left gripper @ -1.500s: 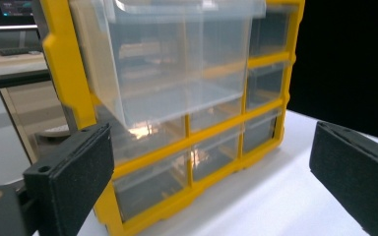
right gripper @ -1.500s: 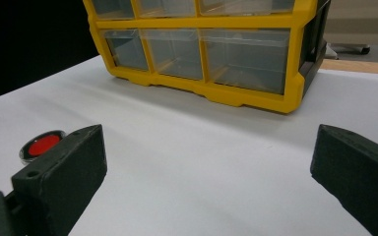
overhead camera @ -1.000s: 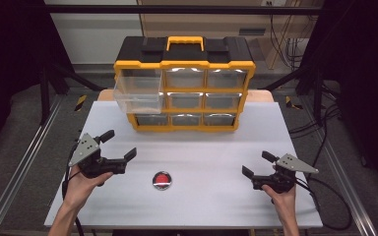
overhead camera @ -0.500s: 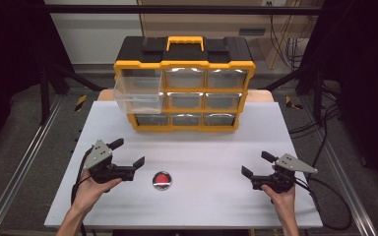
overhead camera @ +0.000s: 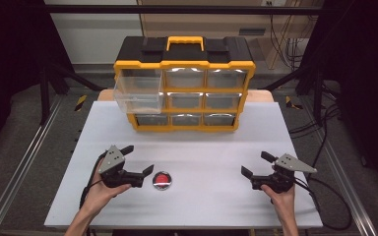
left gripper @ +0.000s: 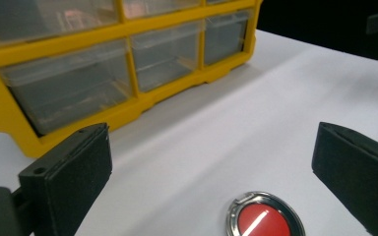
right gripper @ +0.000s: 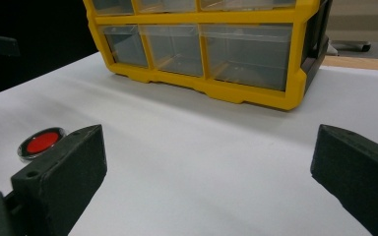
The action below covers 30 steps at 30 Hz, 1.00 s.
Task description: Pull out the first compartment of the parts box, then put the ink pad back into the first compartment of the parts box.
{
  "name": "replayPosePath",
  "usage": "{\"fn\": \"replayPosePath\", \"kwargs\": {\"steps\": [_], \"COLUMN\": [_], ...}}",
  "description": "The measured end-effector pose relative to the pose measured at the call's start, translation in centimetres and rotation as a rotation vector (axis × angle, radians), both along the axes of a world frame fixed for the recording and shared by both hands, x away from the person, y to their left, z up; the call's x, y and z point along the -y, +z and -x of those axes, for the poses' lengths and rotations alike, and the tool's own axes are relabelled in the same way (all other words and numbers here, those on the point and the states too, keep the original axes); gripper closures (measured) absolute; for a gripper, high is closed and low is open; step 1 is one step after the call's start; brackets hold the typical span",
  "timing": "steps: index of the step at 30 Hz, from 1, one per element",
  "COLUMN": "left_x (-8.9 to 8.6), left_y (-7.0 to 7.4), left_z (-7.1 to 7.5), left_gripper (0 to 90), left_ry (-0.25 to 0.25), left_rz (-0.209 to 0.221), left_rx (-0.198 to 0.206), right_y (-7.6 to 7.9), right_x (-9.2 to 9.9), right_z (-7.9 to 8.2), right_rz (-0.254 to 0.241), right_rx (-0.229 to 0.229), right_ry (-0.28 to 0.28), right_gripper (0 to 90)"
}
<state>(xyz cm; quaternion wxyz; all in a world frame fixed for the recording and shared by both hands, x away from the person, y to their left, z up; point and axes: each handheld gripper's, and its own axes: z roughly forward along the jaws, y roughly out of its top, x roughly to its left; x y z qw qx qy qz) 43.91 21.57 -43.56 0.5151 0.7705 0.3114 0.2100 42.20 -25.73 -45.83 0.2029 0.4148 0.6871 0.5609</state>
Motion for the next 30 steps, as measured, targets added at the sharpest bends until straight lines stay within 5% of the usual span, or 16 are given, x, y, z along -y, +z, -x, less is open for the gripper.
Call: {"fn": "replayPosePath", "kwargs": {"steps": [30], "left_x": [4.1], "left_y": [-4.0], "left_z": [0.0], "left_gripper": [1.8], "left_ry": [-0.065], "left_rz": [-0.142], "left_rx": [-0.112], "right_y": [0.1], "right_x": [0.1], "right_z": [0.0], "right_rz": [-0.002], "right_rx": [0.005], "right_ry": [0.003], "right_gripper": [1.2]}}
